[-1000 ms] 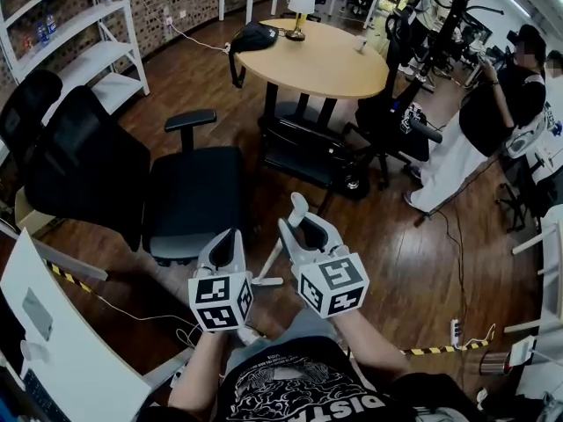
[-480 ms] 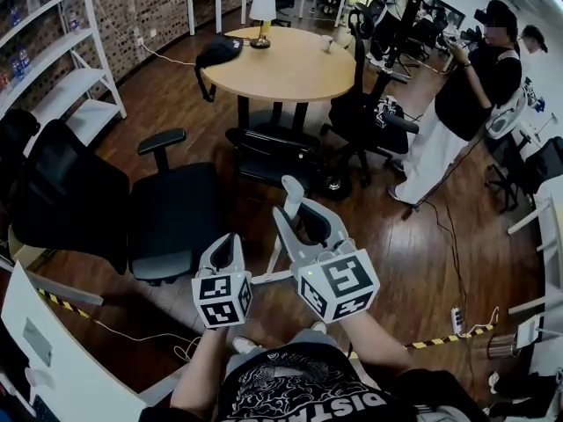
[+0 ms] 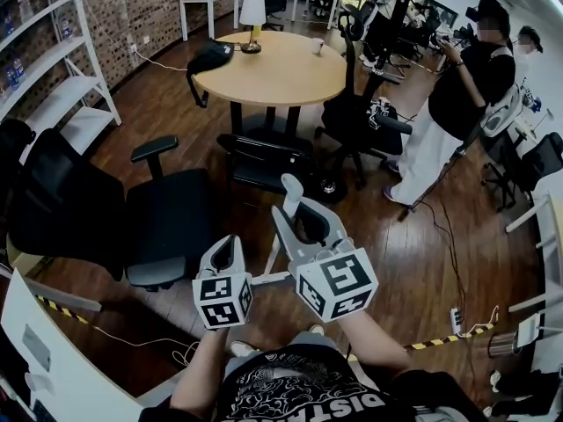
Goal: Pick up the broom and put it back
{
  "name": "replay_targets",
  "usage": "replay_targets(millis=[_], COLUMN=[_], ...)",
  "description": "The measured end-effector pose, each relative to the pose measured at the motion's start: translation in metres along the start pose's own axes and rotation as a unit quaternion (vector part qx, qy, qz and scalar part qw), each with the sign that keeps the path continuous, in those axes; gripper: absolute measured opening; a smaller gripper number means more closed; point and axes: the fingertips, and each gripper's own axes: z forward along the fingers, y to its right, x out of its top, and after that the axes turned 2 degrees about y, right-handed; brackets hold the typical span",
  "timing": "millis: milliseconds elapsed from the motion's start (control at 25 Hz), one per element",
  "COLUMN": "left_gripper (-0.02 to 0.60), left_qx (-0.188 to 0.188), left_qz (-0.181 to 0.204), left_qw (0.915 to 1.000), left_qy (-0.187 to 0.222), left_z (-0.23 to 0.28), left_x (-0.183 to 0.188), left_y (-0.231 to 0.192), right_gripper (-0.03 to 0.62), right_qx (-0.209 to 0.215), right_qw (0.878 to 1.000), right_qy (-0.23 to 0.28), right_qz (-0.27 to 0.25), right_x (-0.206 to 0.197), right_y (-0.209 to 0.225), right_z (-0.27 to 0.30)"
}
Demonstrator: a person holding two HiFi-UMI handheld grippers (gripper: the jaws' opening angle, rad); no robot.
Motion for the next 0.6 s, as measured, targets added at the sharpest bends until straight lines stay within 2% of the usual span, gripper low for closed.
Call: replay_targets(millis=[600], left_gripper=[0.006], left_qx=[0.043], left_qz=[-0.001], left_qw=[0.9990], left_qy=[0.013], left_z=[-0.033], left_x=[0.007], left_y=[-0.054], right_gripper=[0.097], right_qx=[0.053], right_qw=[0.998], right_qy=[-0.042], right_qz=[0.012], right_x=[-0.052], right_y=[-0.056], right_z=[0.032])
